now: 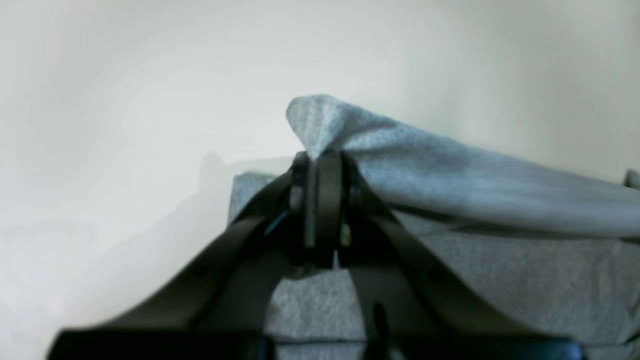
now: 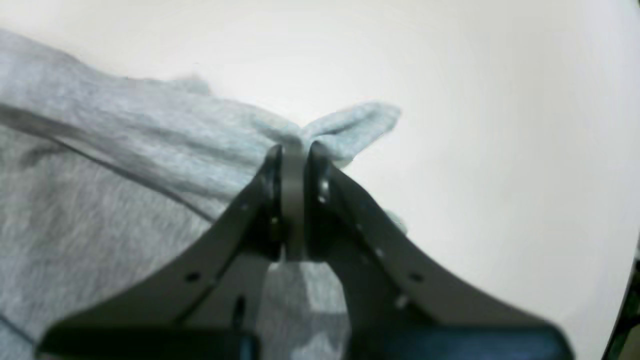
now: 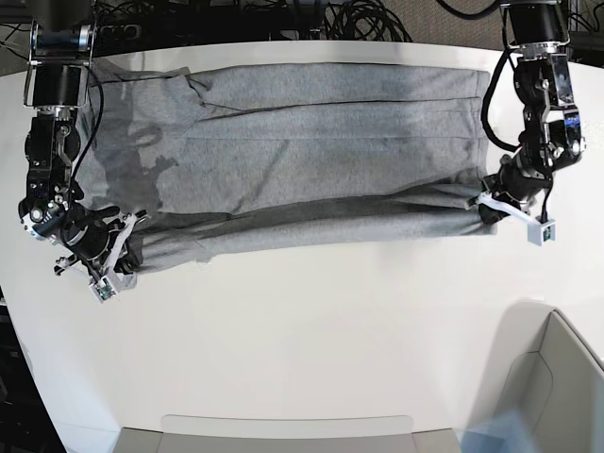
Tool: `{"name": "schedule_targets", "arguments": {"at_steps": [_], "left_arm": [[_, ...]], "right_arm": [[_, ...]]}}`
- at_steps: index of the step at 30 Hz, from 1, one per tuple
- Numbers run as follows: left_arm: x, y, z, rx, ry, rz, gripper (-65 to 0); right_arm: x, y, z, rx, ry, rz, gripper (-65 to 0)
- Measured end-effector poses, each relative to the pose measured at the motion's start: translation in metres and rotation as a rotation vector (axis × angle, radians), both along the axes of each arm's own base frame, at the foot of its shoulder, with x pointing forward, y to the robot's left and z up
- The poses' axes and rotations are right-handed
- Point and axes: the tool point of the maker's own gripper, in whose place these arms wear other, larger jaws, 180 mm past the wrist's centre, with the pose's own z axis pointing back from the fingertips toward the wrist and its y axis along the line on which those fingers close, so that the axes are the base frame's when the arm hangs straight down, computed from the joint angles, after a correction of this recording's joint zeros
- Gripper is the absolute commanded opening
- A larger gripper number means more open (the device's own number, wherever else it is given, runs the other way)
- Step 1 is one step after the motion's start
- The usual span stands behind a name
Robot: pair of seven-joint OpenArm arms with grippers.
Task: Fold the T-shirt properly
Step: 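Fold the grasped edge over toward the first fold with both grippers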
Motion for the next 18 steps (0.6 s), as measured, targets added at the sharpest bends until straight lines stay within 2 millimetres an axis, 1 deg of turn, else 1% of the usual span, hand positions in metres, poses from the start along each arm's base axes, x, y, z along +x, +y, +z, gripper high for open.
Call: {"name": "schedule_targets", "arguments": {"at_steps": [4, 7, 10, 14, 18], "left_arm": [[-0.016, -0.002, -0.01, 0.004, 0.037, -0.007, -65.0], [-0.022, -0.006, -0.008, 0.012, 0.033, -0.024, -65.0], [-0.028, -0.011, -0.005, 0.015, 0.028, -0.039, -65.0], [-0.038, -0.012, -0.01, 0.02, 0.049, -0.044, -65.0], [-0.041, -0.013, -0.011, 0.02, 0.065, -0.051, -65.0]], "right_arm": [[-0.014, 0.0, 0.001, 0.003, -0.011, -0.003, -65.0], [-0.025, -0.002, -0.002, -0.009, -0.002, -0.009, -65.0], [-0.037, -0.004, -0.001, -0.01, -0.011, -0.014, -65.0], [-0.052, -0.007, 0.001, -0.02, -0.018, -0.019, -65.0], [-0.068, -0.004, -0.003, -0.036, -0.005, -0.006, -65.0]]}}
